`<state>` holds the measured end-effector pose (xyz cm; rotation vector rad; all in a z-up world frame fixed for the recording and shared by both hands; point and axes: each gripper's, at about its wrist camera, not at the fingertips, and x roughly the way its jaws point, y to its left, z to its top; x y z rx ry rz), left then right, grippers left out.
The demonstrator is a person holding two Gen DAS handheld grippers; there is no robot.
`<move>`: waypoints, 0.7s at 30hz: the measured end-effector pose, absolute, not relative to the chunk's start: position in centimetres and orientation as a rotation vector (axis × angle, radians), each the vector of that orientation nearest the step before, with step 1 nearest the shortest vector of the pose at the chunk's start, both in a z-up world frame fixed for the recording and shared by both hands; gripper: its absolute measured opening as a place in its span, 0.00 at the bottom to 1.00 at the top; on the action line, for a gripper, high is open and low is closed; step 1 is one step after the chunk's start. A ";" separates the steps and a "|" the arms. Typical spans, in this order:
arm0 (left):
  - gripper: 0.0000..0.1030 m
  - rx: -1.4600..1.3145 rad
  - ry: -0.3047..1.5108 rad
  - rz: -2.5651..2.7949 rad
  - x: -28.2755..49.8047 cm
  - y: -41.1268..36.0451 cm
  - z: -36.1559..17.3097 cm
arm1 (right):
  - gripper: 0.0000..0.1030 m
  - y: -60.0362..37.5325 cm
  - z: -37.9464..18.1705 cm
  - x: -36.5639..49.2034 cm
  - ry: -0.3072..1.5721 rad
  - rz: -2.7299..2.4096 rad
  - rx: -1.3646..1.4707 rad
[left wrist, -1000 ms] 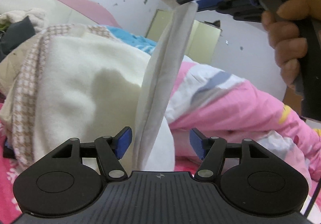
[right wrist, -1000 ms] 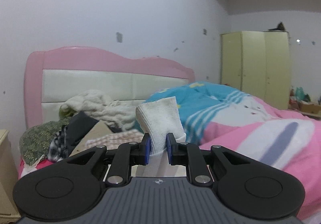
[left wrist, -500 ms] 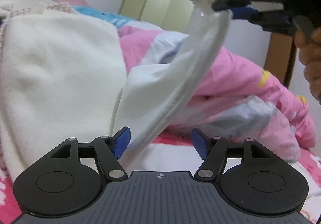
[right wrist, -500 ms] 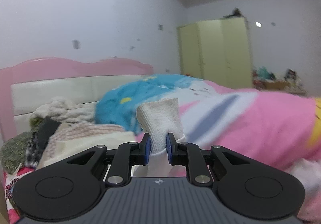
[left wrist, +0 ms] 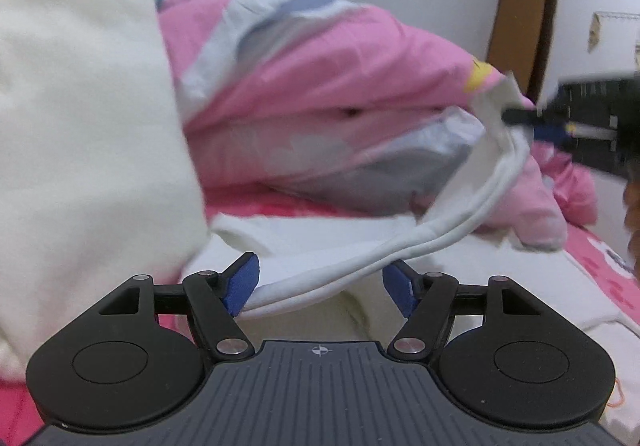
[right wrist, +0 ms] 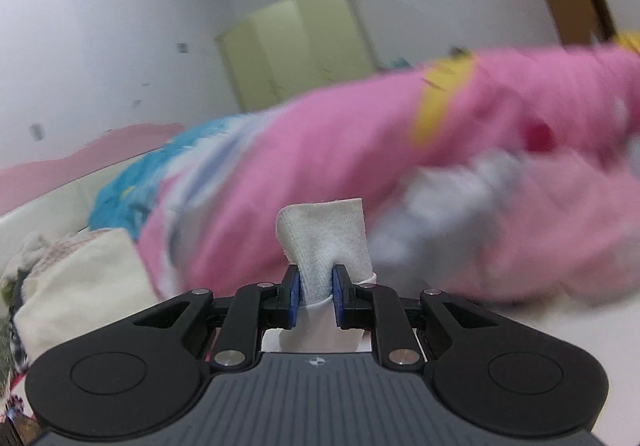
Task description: Fold clothes
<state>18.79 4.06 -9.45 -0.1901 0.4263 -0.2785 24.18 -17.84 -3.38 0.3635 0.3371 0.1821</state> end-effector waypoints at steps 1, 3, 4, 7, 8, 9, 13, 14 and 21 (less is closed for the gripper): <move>0.67 -0.191 0.439 -0.291 18.8 3.9 -9.6 | 0.17 -18.8 -4.3 24.0 0.355 0.170 0.392; 0.67 -0.194 0.465 -0.312 19.1 3.5 -9.8 | 0.17 -20.6 -6.2 23.8 0.394 0.156 0.449; 0.67 -0.195 0.477 -0.319 19.2 3.4 -9.9 | 0.17 -21.5 -7.2 23.6 0.414 0.152 0.479; 0.68 -0.194 0.515 -0.328 19.8 3.1 -10.3 | 0.18 -23.6 -10.2 23.1 0.490 0.134 0.587; 0.68 -0.194 0.526 -0.329 19.9 3.0 -10.5 | 0.19 -24.2 -11.2 22.9 0.517 0.127 0.625; 0.68 -0.194 0.538 -0.330 20.0 3.0 -10.6 | 0.19 -24.7 -12.0 22.6 0.538 0.120 0.663; 0.68 -0.179 0.566 -0.325 20.3 2.7 -11.1 | 0.24 -26.6 -14.3 21.3 0.576 0.113 0.792; 0.68 -0.174 0.571 -0.323 20.3 2.6 -11.1 | 0.26 -27.0 -14.7 20.9 0.575 0.114 0.819; 0.68 -0.149 0.596 -0.317 20.5 2.3 -11.6 | 0.44 -29.1 -16.6 19.0 0.571 0.135 1.016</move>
